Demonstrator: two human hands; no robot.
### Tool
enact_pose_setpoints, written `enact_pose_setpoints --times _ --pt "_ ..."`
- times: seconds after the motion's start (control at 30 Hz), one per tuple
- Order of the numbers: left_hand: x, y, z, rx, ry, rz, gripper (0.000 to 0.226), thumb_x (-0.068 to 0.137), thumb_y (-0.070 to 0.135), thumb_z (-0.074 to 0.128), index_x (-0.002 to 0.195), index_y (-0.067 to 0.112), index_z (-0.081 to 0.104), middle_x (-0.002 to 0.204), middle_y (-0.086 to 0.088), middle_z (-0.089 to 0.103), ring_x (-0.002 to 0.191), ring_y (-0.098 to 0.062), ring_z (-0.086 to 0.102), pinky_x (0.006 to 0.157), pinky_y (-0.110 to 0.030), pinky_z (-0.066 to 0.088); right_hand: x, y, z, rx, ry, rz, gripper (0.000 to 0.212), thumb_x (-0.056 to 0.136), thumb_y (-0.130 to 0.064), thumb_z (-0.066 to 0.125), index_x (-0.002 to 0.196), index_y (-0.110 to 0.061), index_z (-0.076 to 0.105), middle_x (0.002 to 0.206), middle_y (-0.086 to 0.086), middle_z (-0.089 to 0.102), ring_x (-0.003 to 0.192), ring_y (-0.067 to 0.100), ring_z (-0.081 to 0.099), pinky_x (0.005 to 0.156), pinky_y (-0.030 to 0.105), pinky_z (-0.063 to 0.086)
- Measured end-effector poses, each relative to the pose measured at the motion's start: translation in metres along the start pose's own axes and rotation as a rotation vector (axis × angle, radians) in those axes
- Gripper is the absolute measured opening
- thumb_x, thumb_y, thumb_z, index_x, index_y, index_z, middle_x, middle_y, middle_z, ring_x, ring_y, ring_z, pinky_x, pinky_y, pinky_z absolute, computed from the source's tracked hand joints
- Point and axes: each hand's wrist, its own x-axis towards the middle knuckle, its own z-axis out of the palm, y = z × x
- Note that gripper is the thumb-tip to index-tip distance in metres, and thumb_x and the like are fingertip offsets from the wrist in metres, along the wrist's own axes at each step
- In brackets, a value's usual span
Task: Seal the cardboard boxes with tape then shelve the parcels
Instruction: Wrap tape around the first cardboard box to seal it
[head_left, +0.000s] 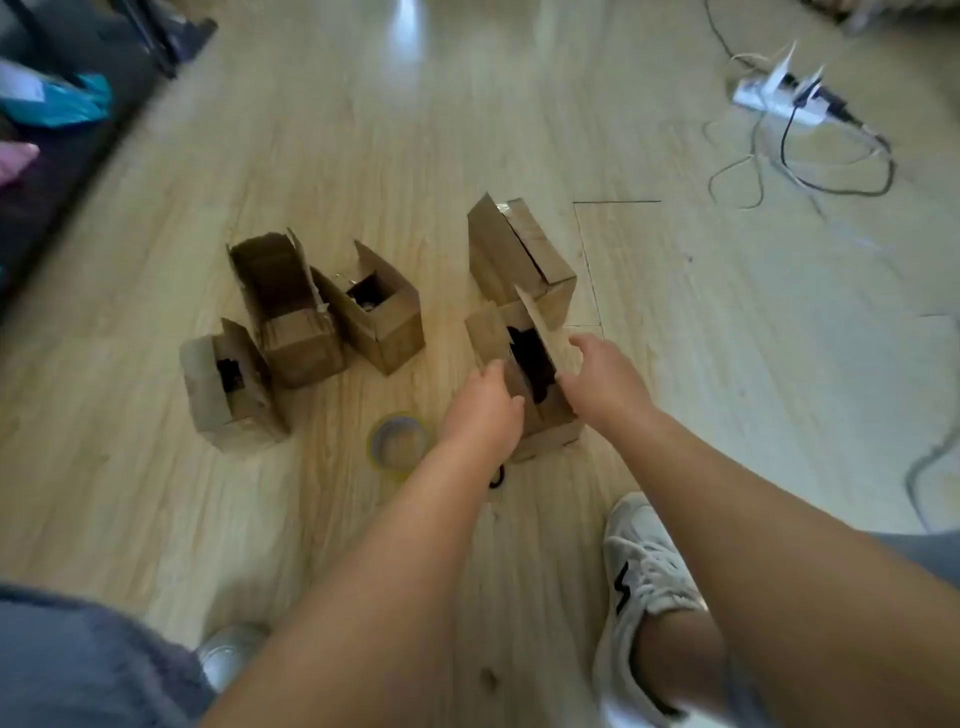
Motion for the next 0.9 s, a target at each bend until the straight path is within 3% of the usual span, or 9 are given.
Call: enact_pose_setpoints --times 0.17,0.3,0.4,0.5,0.6,0.63,0.73,0.83,0.9 --pt "0.022 0.008 0.016 -0.023 -0.086 -0.164 0.082 0.098 0.045 0.053 0.158 0.018 0.003 0.156 -0.01 0.032 0.138 -0.028 0.04 0.107 -0.039 0.04 0.018 0.008 0.012 0.117 -0.142 0.17 0.064 0.099 -0.036 0.058 0.154 -0.016 0.033 0.152 0.009 0.046 0.133 0.029 0.05 0.103 0.041 0.046" --pt "0.028 0.013 0.027 -0.068 -0.128 -0.228 0.091 0.097 0.045 0.055 0.158 0.018 -0.007 0.148 -0.012 0.044 0.127 -0.028 0.052 0.098 -0.038 0.048 0.022 0.014 0.022 0.17 -0.106 0.198 0.053 0.097 -0.024 0.056 0.148 -0.014 0.044 0.135 0.009 0.059 0.111 0.026 0.059 0.082 0.033 0.047" --pt "0.03 0.01 0.027 -0.185 -0.111 -0.23 0.082 0.096 0.035 0.054 0.158 0.021 0.003 0.14 -0.011 0.052 0.118 -0.029 0.057 0.097 -0.039 0.05 0.021 0.017 0.025 0.137 0.015 0.235 0.04 0.099 -0.015 0.048 0.138 -0.016 0.054 0.123 0.009 0.064 0.101 0.027 0.062 0.078 0.037 0.052" --pt "0.028 0.005 0.016 -0.252 -0.081 -0.209 0.065 0.096 0.027 0.052 0.153 0.016 0.022 0.138 -0.009 0.053 0.118 -0.029 0.055 0.094 -0.033 0.047 0.022 0.011 0.023 0.15 0.16 0.284 0.039 0.098 -0.016 0.041 0.132 -0.016 0.06 0.119 0.008 0.067 0.103 0.03 0.064 0.077 0.037 0.05" --pt "0.017 0.0 -0.002 -0.307 0.044 -0.199 0.054 0.095 0.023 0.052 0.146 0.023 0.034 0.128 -0.004 0.059 0.109 -0.027 0.059 0.089 -0.035 0.051 0.019 -0.01 0.022 0.261 0.26 0.261 0.034 0.093 -0.016 0.04 0.115 -0.012 0.065 0.102 0.004 0.064 0.092 0.027 0.06 0.071 0.034 0.046" --pt "0.012 -0.005 -0.008 -0.328 0.101 -0.21 0.051 0.094 0.021 0.053 0.143 0.026 0.037 0.123 -0.001 0.061 0.104 -0.025 0.06 0.088 -0.039 0.053 0.015 -0.02 0.022 0.295 0.264 0.238 0.032 0.093 -0.016 0.041 0.113 -0.014 0.066 0.102 0.004 0.063 0.093 0.027 0.059 0.072 0.033 0.047" --pt "-0.006 -0.02 -0.025 -0.387 0.245 -0.271 0.05 0.093 0.019 0.055 0.14 0.029 0.042 0.121 0.004 0.063 0.104 -0.021 0.062 0.088 -0.043 0.055 -0.002 -0.047 0.025 0.343 0.248 0.205 0.043 0.097 -0.017 0.042 0.135 -0.018 0.062 0.131 0.005 0.065 0.115 0.026 0.06 0.092 0.037 0.048" --pt "-0.027 -0.042 -0.046 -0.381 0.363 -0.329 0.043 0.094 0.02 0.057 0.136 0.027 0.049 0.115 0.004 0.065 0.101 -0.02 0.062 0.081 -0.032 0.05 -0.017 -0.072 0.034 0.401 0.192 0.116 0.041 0.097 -0.017 0.04 0.129 -0.016 0.066 0.125 0.005 0.068 0.105 0.023 0.062 0.083 0.033 0.05" --pt "-0.045 -0.059 -0.06 -0.378 0.416 -0.366 0.039 0.094 0.022 0.058 0.132 0.024 0.052 0.114 0.002 0.064 0.102 -0.021 0.061 0.077 -0.031 0.047 -0.03 -0.091 0.044 0.45 0.121 0.054 0.035 0.096 -0.014 0.041 0.113 -0.016 0.071 0.11 0.001 0.071 0.095 0.024 0.064 0.072 0.03 0.051"
